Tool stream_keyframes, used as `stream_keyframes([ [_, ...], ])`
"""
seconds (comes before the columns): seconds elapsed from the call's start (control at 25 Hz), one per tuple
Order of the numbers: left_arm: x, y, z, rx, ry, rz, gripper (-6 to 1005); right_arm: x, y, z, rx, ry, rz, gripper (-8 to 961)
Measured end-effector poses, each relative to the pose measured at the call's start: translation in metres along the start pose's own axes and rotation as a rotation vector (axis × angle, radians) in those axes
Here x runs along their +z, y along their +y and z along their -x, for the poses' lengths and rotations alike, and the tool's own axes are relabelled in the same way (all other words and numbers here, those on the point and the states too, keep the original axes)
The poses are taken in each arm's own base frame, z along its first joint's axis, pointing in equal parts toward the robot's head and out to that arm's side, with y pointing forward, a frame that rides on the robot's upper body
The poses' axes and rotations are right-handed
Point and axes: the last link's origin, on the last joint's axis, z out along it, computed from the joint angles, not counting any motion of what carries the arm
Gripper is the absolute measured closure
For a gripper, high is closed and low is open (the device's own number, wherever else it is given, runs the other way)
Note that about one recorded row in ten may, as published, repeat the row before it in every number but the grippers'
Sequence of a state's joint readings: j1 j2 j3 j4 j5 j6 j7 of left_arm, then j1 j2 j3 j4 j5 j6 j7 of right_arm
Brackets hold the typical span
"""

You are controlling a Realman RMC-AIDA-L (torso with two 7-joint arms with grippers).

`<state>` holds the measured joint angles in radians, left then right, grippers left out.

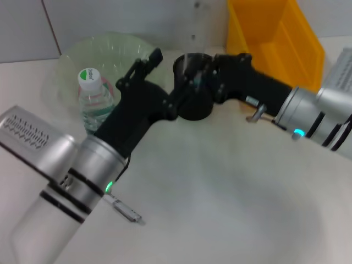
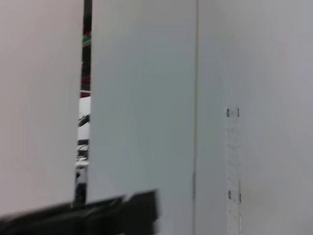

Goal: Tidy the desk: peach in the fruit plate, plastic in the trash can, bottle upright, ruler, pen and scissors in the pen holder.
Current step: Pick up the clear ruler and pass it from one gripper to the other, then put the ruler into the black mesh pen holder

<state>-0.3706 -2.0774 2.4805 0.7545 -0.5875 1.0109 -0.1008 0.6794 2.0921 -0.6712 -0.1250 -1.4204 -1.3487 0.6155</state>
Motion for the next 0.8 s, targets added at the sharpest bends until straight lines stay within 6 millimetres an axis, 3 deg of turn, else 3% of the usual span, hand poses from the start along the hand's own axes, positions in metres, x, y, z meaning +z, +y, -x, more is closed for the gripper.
stream_keyframes([
  [0.32, -0.020, 0.014, 0.007, -0.047, -0.020, 0.107, 303, 0.004, -0.016, 0.014, -0.052, -0.056, -0.068, 948],
  [0.8, -0.026, 0.016, 0.018, -0.139, -0.096, 0.127, 300, 0.027, -0.035, 0.017, -0.065, 0.014, -0.132, 947],
])
